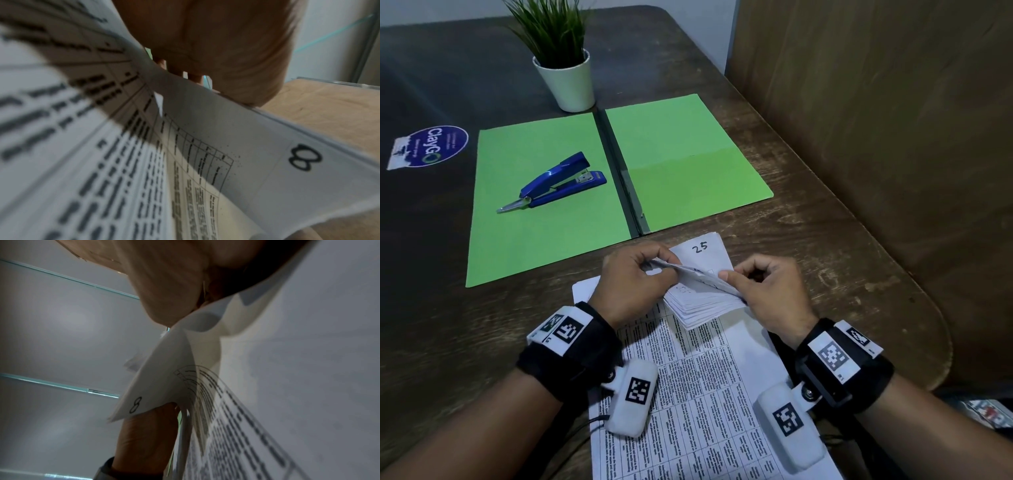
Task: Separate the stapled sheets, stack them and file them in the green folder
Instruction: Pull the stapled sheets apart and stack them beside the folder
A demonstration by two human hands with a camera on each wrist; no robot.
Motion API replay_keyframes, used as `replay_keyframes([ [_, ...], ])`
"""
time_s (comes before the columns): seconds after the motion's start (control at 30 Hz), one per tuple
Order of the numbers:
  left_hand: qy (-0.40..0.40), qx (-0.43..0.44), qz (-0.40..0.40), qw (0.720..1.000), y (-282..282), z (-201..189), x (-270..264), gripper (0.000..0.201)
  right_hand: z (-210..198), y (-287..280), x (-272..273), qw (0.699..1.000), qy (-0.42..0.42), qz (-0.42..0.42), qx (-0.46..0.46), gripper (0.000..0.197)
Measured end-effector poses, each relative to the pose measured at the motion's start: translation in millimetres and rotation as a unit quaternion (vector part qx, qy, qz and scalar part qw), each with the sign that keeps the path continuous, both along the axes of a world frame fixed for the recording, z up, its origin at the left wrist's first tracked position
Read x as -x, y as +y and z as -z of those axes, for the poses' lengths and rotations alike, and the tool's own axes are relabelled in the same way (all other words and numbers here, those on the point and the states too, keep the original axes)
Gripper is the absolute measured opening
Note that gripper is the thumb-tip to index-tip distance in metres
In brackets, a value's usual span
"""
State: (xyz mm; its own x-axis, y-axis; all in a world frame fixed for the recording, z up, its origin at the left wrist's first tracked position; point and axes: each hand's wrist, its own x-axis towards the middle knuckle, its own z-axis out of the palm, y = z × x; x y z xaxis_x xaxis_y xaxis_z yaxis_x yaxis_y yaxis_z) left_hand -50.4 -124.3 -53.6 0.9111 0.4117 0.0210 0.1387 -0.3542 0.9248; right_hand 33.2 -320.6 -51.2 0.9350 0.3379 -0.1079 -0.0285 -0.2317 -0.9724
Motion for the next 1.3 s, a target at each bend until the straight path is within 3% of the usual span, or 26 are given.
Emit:
replay_keyframes([
  [0.17, 0.013, 0.006, 0.007, 1.0, -0.7, -5.5, -0.4, 0.008, 4.0, -0.9, -1.2, 0.999, -0.028, -0.012, 0.011, 0.024],
  [0.4, 0.018, 0.01, 0.005, 1.0, 2.9, -13.2, -1.3, 0.026, 5.7, -1.4, -2.5, 1.0, -0.026, -0.013, -0.005, 0.019],
  [0.6, 0.022, 0.019, 0.002, 1.0, 4.6, -10.0, -1.8, 0.022, 1.9, -0.9, -1.6, 0.997, -0.069, 0.0, -0.029, 0.024],
  [0.77, 0.021, 0.02, 0.008, 1.0, 5.1, -9.1, -1.4, 0.022, 2.7, 0.5, -0.1, 0.998, -0.061, 0.005, -0.032, 0.016],
  [1.0, 0.007, 0.035, 0.012, 0.999, 2.3, -9.6, -1.1, 0.032, 3.1, -3.2, -2.1, 0.989, -0.138, -0.044, 0.018, 0.018],
  [1.13, 0.002, 0.044, 0.006, 0.999, 1.5, -10.1, -0.6, 0.028, 2.8, -2.9, -0.8, 0.985, -0.168, -0.034, -0.005, 0.009],
  [1.3, 0.0, 0.043, 0.01, 0.999, 1.8, -9.7, -0.1, 0.028, -0.9, -2.6, 2.3, 0.983, -0.177, -0.034, -0.024, 0.026],
])
